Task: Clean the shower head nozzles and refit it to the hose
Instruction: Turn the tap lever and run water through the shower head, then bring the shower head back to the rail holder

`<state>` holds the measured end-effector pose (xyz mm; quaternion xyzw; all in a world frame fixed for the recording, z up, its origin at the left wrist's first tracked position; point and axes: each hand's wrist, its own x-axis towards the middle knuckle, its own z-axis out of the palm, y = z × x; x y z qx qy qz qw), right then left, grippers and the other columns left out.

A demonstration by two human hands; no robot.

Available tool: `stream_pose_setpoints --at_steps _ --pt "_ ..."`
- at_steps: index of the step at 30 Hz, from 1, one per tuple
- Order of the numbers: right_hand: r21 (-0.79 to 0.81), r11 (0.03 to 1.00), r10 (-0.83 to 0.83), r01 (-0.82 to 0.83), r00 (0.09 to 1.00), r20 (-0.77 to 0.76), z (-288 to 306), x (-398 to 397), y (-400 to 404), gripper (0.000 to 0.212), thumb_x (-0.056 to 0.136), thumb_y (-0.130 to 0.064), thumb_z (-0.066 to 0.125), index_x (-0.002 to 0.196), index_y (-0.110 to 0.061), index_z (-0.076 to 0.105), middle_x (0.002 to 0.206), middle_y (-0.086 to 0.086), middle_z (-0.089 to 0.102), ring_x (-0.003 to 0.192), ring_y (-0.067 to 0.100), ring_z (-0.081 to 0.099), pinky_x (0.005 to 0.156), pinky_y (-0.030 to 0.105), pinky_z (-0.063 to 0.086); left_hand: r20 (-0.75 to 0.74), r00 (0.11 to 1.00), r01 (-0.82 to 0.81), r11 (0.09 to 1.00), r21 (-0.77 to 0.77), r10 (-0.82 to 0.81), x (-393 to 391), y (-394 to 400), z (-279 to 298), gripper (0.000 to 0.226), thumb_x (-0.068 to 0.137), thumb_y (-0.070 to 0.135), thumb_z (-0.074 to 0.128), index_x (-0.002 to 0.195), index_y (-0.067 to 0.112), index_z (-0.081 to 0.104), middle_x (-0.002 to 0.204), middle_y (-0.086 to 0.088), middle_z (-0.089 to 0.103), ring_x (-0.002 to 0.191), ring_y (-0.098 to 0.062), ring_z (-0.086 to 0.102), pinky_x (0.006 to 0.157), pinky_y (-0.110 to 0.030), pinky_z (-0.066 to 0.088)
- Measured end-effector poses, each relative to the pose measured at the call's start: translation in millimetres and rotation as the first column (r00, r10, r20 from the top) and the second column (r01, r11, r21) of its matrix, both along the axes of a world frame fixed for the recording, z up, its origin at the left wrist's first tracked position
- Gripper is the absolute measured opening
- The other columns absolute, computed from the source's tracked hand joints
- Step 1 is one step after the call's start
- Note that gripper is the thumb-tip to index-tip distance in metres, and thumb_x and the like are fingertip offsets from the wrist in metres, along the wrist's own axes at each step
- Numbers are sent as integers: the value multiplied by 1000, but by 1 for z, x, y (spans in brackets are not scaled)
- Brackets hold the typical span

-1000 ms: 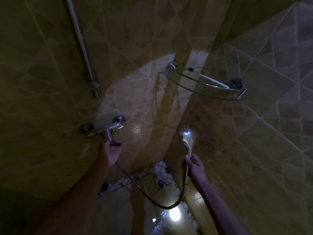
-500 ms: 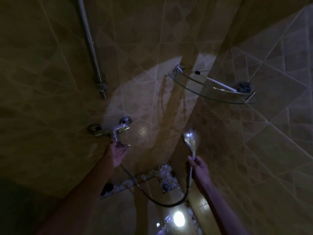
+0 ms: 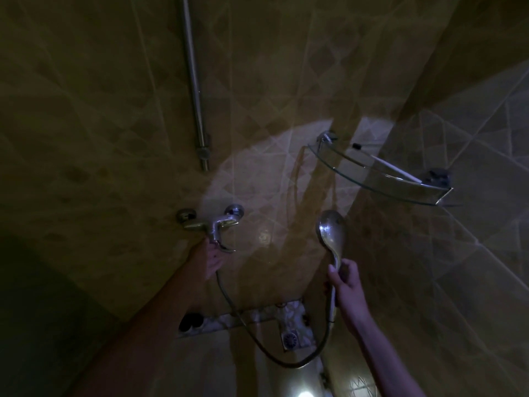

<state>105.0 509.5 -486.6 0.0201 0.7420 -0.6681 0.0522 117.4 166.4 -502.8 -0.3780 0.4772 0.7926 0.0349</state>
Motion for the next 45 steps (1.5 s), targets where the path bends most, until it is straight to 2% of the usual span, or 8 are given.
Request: stream_pose_setpoints --at_steps 7,10,15,22,27,34,37,45 --pt "-6 996 93 -94 990 -105 38 -13 -20 11 93 -9 58 103 -12 61 83 8 65 66 9 61 59 18 51 -99 973 -232 888 -398 210 -22 -26 90 31 91 21 46 113 4 59 111 -20 64 107 -32 61 93 -41 47" --pt "-30 991 123 -128 983 -133 56 -22 -30 10 93 -8 58 100 -14 62 78 10 63 60 8 60 56 20 52 -232 941 -333 554 -763 246 -32 -42 150 36 97 19 41 117 -6 58 128 -27 55 118 -38 52 97 -36 38" --pt "-119 982 132 -144 986 -101 89 -41 -46 11 95 -10 54 103 -10 62 72 15 60 52 15 61 49 24 52 -634 758 -625 -108 -773 153 -64 -79 251 37 93 27 45 100 -4 63 103 -26 64 96 -38 61 85 -41 46" --pt "-240 960 114 -141 986 -122 136 -47 -63 12 94 -4 55 102 -2 64 62 21 58 53 26 56 46 28 49 -694 719 -581 -586 -565 -43 -94 -127 388 46 99 35 33 139 14 41 143 -10 47 129 -26 47 108 -42 34" --pt "-225 966 58 -131 951 -305 160 -56 -80 1 82 -4 72 83 -5 72 77 36 66 68 29 61 53 20 50 -527 849 -403 -692 -599 -39 -116 -153 452 56 100 45 15 150 21 9 159 -7 14 147 -28 13 117 -50 6" --pt "-337 918 139 -211 965 -224 227 -76 -108 60 67 -45 80 100 0 59 65 20 58 48 28 53 46 32 44 -604 795 -454 -718 -528 -59 -133 -157 446 55 101 43 18 151 22 7 159 -8 10 147 -31 5 118 -55 9" --pt "-316 911 195 -265 952 -236 259 -89 -124 30 94 -16 55 109 9 50 71 19 56 58 28 51 55 35 41 -652 756 -467 -748 -471 -62 -134 -158 443 54 100 40 22 150 23 12 158 -7 15 147 -29 10 117 -54 14" --pt "-289 923 114 -255 897 -428 337 -124 -157 18 96 -20 56 102 -2 58 73 15 59 60 24 54 51 33 44 -679 727 -489 -770 -409 -102 -136 -163 441 53 99 37 28 149 22 19 158 -6 18 147 -28 12 117 -54 14"
